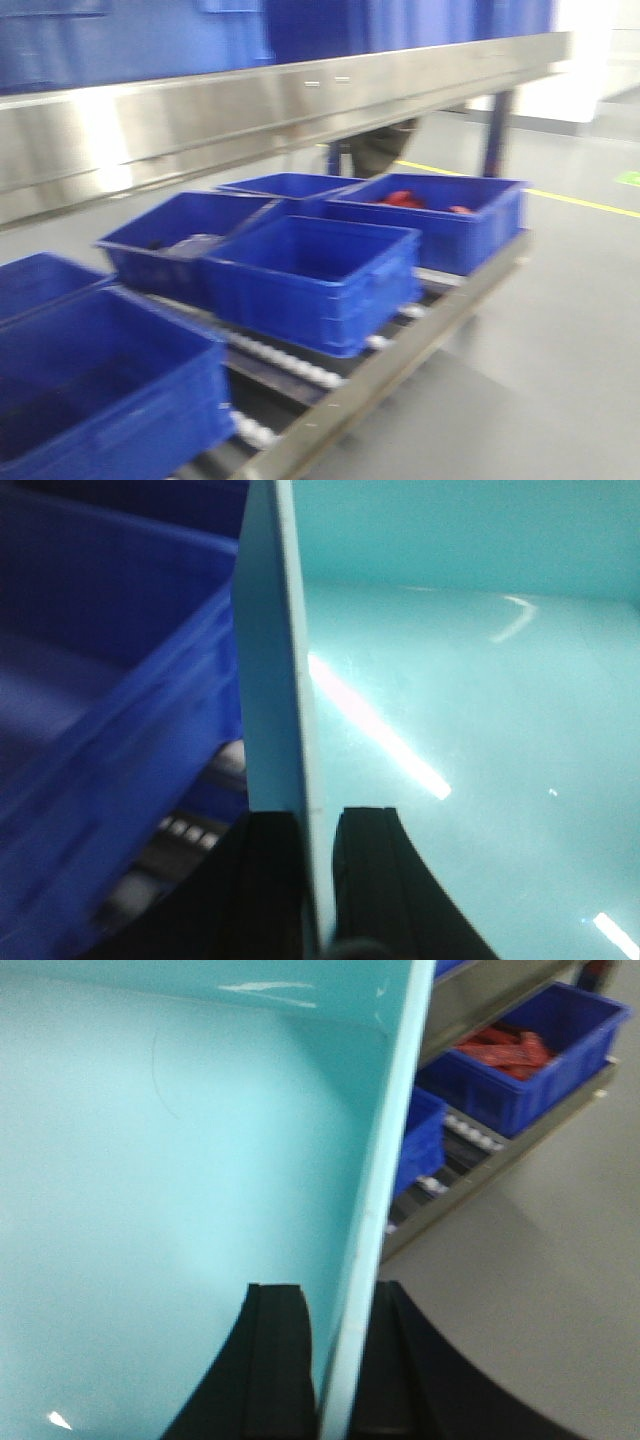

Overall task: Fetch blue bin and place on conveyor start
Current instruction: 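Hold the bin with both grippers while driving to the red conveyor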

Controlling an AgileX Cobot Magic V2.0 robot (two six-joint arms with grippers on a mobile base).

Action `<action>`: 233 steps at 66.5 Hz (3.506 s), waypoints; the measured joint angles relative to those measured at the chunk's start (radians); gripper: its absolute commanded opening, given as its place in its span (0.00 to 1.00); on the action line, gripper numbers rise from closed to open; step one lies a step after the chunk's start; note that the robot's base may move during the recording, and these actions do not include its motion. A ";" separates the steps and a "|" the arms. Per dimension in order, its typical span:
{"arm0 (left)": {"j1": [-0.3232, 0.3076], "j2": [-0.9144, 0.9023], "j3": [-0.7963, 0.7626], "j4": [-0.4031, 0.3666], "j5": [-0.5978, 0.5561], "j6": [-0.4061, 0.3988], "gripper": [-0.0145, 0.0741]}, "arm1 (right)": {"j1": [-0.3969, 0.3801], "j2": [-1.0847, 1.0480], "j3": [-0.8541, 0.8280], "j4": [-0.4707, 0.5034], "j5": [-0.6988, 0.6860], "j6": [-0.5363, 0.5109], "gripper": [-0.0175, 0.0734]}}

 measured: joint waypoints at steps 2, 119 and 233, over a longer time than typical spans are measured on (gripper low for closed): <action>0.000 0.000 0.000 0.002 -0.010 0.002 0.04 | 0.000 0.000 0.000 0.000 -0.002 0.000 0.02; 0.000 0.000 0.003 0.010 -0.042 0.007 0.04 | 0.000 -0.002 0.000 0.000 0.000 0.006 0.02; 0.000 0.000 0.004 0.025 -0.054 0.007 0.04 | 0.000 0.002 0.000 0.007 -0.010 0.006 0.02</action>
